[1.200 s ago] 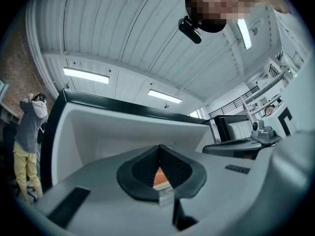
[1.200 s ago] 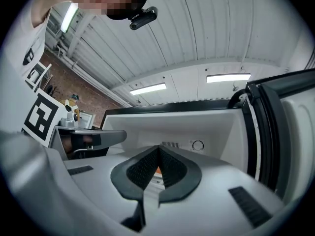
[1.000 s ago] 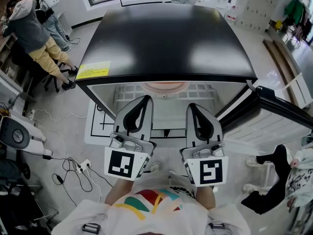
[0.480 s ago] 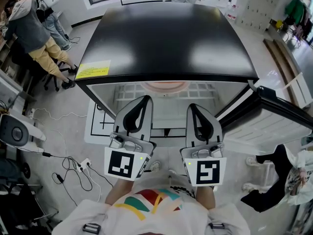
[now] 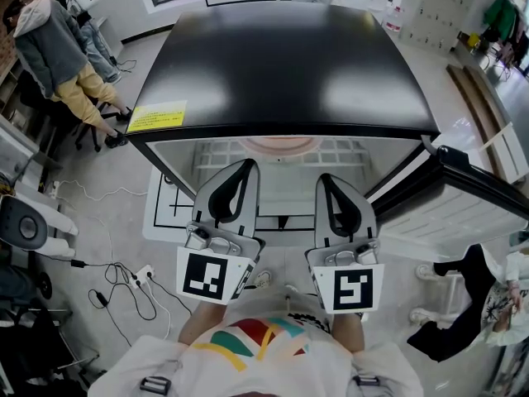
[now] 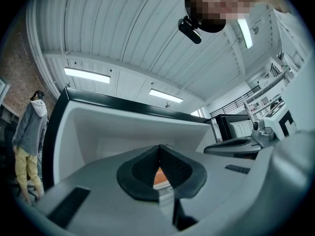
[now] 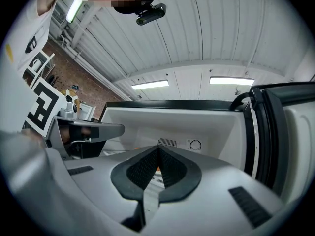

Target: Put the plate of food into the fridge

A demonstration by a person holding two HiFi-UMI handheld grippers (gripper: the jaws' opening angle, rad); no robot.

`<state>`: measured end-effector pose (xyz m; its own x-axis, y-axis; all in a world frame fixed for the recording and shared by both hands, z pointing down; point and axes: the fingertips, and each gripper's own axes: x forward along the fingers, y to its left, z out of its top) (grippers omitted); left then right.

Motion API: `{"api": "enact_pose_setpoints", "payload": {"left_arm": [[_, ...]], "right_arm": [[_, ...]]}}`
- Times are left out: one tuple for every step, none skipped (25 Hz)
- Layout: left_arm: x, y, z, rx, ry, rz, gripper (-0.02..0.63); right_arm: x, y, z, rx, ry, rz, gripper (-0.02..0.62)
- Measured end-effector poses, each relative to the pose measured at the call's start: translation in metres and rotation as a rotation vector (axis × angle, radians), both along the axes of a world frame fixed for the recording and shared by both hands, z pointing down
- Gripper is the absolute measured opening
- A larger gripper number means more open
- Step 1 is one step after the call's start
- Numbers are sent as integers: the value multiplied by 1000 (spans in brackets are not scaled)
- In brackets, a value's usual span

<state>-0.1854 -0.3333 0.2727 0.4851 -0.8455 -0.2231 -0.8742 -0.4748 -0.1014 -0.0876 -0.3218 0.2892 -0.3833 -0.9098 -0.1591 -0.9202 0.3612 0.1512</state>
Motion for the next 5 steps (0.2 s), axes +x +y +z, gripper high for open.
{"api": "enact_pose_setpoints", "payload": {"left_arm": [[-1,0,0,1,0,-1,6],[-1,-1,-1,1,0,-1,6],[-2,-1,-1,1,0,-2,6],[-3,-1,-1,1,0,-2,6],[-3,-1,-1,1,1,-2,6]], "right_arm": [[-1,0,0,0,1,-2,-2],[-2,0,-1,2,2,-5,-2],[-3,0,-1,4,2,-7,-2],[-4,0,-2,6,2,-8,-2],[-5,0,-2,6,2,-10,-2]]}}
